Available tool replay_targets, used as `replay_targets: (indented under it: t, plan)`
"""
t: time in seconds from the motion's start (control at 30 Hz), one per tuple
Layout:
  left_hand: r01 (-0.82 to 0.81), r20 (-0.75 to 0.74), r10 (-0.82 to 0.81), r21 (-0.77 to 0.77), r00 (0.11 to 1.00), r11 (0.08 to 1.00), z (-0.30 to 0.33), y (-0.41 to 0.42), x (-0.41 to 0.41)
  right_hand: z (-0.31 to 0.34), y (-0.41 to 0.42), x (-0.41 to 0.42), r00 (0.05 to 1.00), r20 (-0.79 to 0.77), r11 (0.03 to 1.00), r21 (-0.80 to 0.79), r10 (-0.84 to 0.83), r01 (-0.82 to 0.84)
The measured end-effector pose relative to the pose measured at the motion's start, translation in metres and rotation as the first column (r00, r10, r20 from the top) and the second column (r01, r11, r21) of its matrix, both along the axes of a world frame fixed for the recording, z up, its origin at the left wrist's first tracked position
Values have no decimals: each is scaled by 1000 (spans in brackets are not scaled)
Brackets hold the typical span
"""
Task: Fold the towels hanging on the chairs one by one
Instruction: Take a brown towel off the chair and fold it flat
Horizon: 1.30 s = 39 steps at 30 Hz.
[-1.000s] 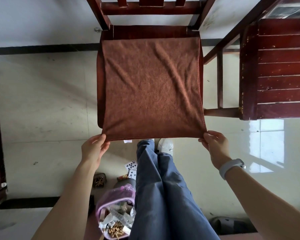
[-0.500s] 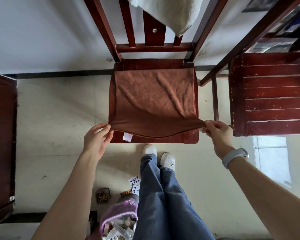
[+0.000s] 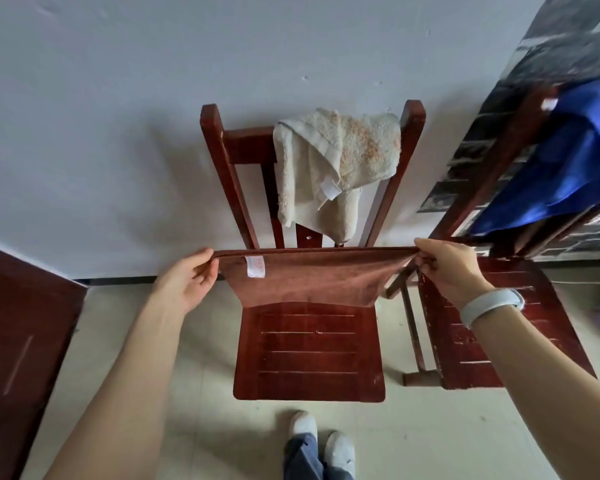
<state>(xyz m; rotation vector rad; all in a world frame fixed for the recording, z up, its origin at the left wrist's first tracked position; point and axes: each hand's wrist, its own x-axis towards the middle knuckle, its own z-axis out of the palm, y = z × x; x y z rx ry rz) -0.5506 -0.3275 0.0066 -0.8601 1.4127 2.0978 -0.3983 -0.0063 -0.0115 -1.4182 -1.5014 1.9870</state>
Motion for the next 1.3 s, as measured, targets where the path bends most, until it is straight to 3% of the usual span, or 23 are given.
replay_targets:
  t: [0.17, 0.27, 0.4, 0.53, 0.63, 0.77, 0.87, 1.0, 1.07, 1.13, 1.2, 1.3]
  plan:
    - [156, 74, -151, -66, 986, 986, 22, -1, -3, 27, 7, -7, 999, 17, 988, -150, -38, 40]
    - [190, 114, -178, -97, 977, 977, 22, 0, -3, 30, 7, -4, 999, 22, 998, -50, 29, -28]
    - [291, 107, -280, -107, 954, 951, 16, -8, -4, 39, 4, 8, 964, 58, 963, 64, 259, -262]
    - [428, 49, -426, -185, 903, 885, 14, -15, -8, 33, -2, 11, 854, 287, 817, 276, 433, -507]
    - [512, -6, -562, -405, 827, 758, 9, -12, -6, 22, -7, 10, 797, 454, 622, 505, 399, -599]
    - [385, -108, -697, -770, 708, 510, -1, -10, -5, 17, -6, 9, 812, 473, 479, 656, 341, -583]
    - [285, -215, -716, -813, 664, 507, -1, -16, -7, 17, -3, 12, 834, 459, 398, 734, 308, -551]
    - [241, -245, -767, -855, 594, 459, -1, -25, -3, 11, -5, 26, 842, 445, 321, 785, 306, -531]
    - [279, -247, -778, -836, 577, 472, 3, -30, 2, 9, -6, 35, 842, 414, 376, 761, 346, -529]
    - [403, -223, -789, -761, 572, 508, 8, -36, 10, 15, -11, 45, 852, 346, 540, 664, 393, -518]
    - [505, -203, -771, -652, 603, 566, 9, -44, 16, 18, -18, 53, 872, 261, 649, 587, 413, -484]
    - [540, -203, -700, -504, 685, 674, 2, -47, 21, 16, -26, 58, 916, 171, 727, 563, 363, -393]
